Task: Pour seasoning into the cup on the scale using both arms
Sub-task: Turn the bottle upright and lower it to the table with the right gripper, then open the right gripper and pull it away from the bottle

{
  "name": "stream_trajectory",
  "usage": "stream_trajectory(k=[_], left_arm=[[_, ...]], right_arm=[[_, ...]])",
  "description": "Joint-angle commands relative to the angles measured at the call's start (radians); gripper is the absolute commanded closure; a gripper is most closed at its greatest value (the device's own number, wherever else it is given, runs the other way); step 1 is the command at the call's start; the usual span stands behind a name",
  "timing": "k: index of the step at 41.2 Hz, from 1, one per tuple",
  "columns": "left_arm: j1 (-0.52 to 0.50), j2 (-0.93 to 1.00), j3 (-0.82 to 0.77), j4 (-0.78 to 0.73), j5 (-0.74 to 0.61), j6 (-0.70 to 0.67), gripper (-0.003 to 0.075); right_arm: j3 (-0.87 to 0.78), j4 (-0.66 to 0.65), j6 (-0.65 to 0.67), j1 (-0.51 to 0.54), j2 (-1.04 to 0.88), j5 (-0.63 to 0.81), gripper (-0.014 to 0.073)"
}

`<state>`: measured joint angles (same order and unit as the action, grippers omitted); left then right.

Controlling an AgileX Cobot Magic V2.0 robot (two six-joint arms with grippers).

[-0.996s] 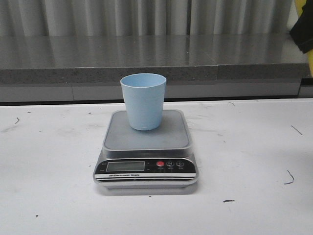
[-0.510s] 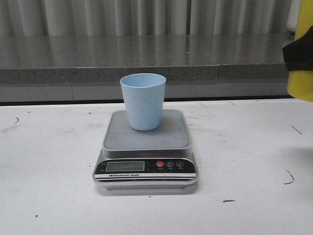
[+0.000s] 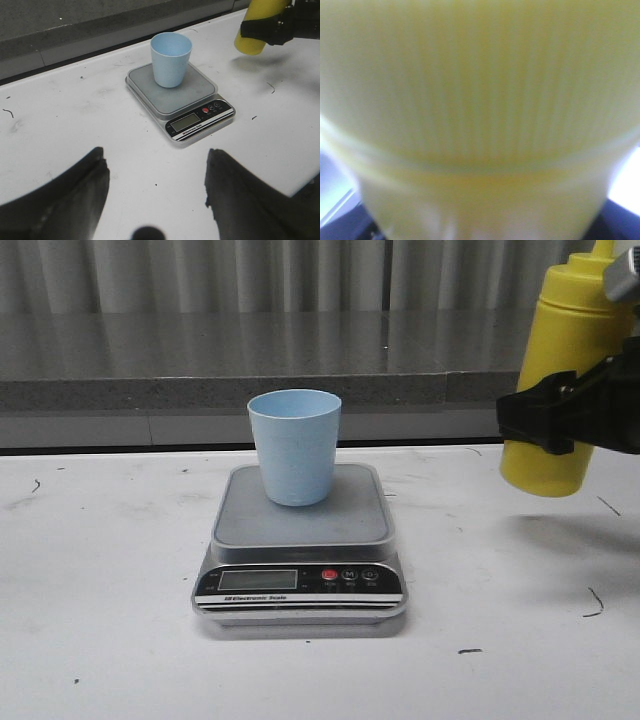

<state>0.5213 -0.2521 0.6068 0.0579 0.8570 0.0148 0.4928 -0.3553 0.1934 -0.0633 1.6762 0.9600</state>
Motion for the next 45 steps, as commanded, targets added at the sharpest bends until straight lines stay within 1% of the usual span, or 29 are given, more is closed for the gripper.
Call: stream_trajectory(k=[1, 17, 23, 26, 28, 31, 33, 36, 38, 45], left_arm=[[0.001, -0.01, 0.023, 0.011, -0.074, -0.007, 0.03], [0.001, -0.01, 0.023, 0.011, -0.074, -0.007, 0.03], [0.001, -0.01, 0.023, 0.011, -0.074, -0.007, 0.03], [0.001, -0.01, 0.023, 0.011, -0.074, -0.007, 0.03], [0.001, -0.01, 0.023, 0.011, -0.074, -0.007, 0.03], [0.001, -0.01, 0.023, 0.011, -0.074, -0.007, 0.03], [0.001, -0.01, 0.023, 0.011, -0.074, -0.007, 0.03], [0.001, -0.01, 0.023, 0.011, -0.074, -0.007, 0.03], [0.001, -0.01, 0.023, 0.011, -0.074, -0.007, 0.03], [0.001, -0.01, 0.023, 0.011, -0.074, -0.007, 0.03]], right_arm=[[0.053, -0.015, -0.009, -0.002, 0.007, 0.139, 0.0234], [0.121, -0.021, -0.017, -0.002, 0.151, 0.133, 0.0234], [0.121, -0.022, -0.064, -0.002, 0.182, 0.132, 0.0234], [0.121, -0.022, -0.066, -0.002, 0.186, 0.127, 0.0225], [0.121, -0.022, -0.065, -0.002, 0.186, 0.127, 0.0197], [0.121, -0.022, -0.062, -0.002, 0.186, 0.127, 0.0115], [0.121, -0.021, -0.048, -0.002, 0.186, 0.125, 0.0039], [0.118, -0.02, -0.032, -0.002, 0.184, 0.111, -0.0039], [0.118, -0.021, -0.015, -0.002, 0.175, 0.084, -0.0064], [0.085, -0.022, 0.018, -0.002, 0.108, 0.006, -0.006]])
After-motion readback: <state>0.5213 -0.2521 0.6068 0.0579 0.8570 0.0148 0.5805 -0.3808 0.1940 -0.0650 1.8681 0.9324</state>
